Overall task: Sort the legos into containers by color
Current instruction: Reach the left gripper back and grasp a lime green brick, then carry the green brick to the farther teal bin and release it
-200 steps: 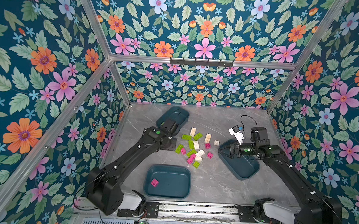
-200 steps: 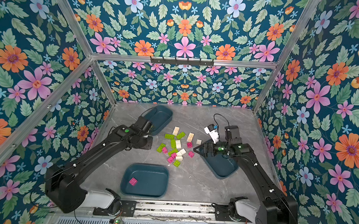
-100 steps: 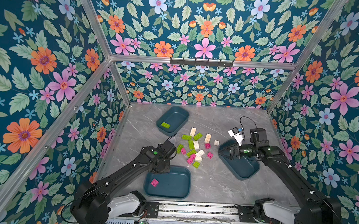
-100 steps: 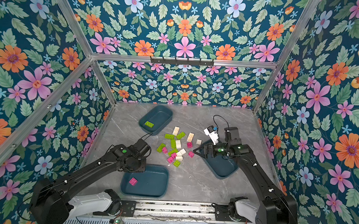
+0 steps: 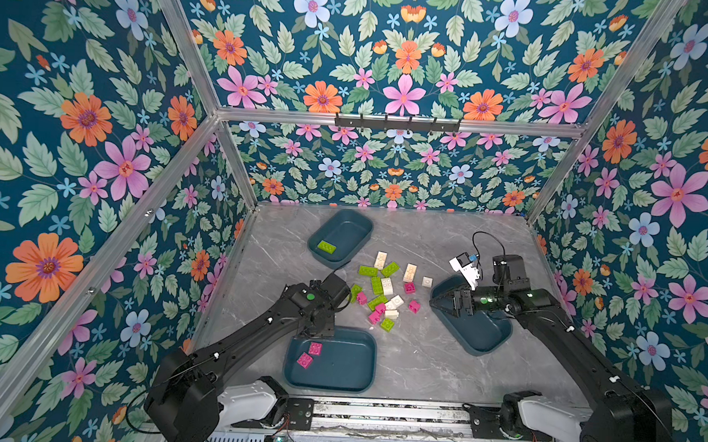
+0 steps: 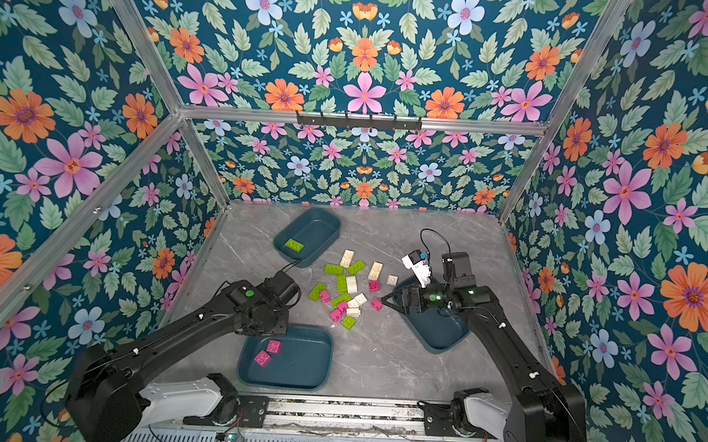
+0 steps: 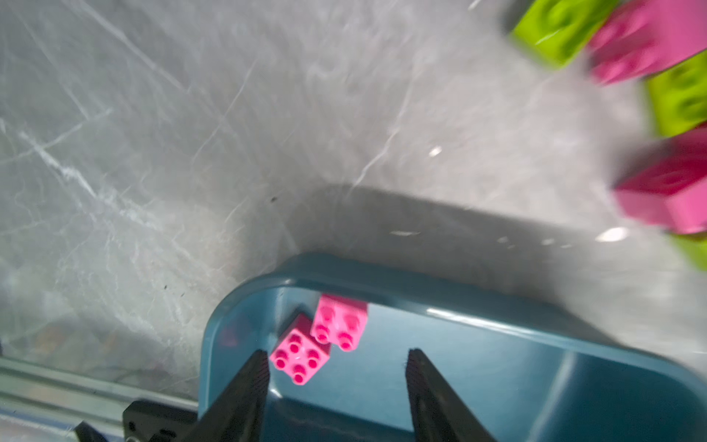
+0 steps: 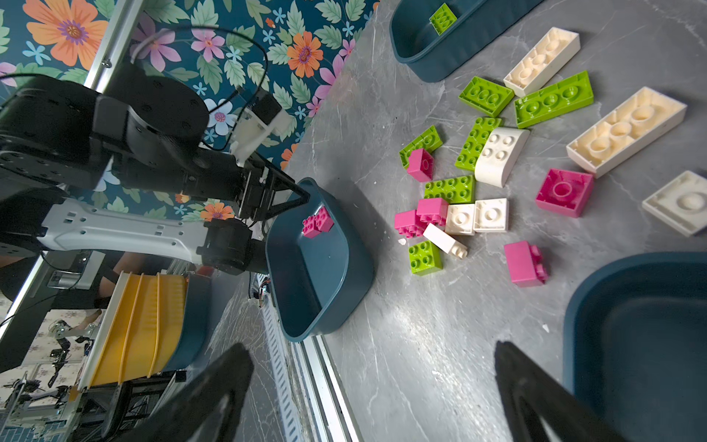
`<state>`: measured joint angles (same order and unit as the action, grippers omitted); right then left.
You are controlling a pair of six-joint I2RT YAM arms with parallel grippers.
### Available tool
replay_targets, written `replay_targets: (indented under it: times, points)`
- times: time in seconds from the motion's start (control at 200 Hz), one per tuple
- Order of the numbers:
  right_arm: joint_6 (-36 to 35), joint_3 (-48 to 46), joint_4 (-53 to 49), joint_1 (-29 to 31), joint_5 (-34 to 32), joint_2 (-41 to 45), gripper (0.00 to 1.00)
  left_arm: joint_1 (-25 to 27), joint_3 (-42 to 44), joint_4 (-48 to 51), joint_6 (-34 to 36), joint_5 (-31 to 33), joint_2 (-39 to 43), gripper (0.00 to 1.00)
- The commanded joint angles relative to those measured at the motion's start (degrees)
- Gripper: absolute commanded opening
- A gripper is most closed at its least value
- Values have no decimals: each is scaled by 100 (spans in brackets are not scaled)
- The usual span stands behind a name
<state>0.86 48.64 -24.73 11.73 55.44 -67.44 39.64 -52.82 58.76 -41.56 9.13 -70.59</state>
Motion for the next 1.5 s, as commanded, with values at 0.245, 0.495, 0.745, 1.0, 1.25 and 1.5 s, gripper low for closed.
replay_targets:
  times: [0.245, 0.495, 0.745, 1.0, 1.25, 1.5]
  points:
    - [-21, 110, 45, -2, 37, -67, 99, 60, -1289, -864, 963, -182, -1427, 66]
    - [-68, 73, -15, 3, -22, -2, 99, -63, -1262, -1695, 2029, -113, -2408, 67]
    - [-69, 32, -56, 4, -68, 44, 99, -243, -1255, -2350, 2774, -100, -2970, 67]
    - [-83, 47, -113, 0, -147, 73, 99, -479, -1281, -2693, 3096, -146, -3316, 66]
    - [-78, 51, -141, 4, -174, 106, 99, -583, -1369, -3042, 3198, -361, -3605, 63]
    - [-137, 141, -258, 2, -214, 95, 99, -651, -1435, -3023, 3138, -533, -3629, 30]
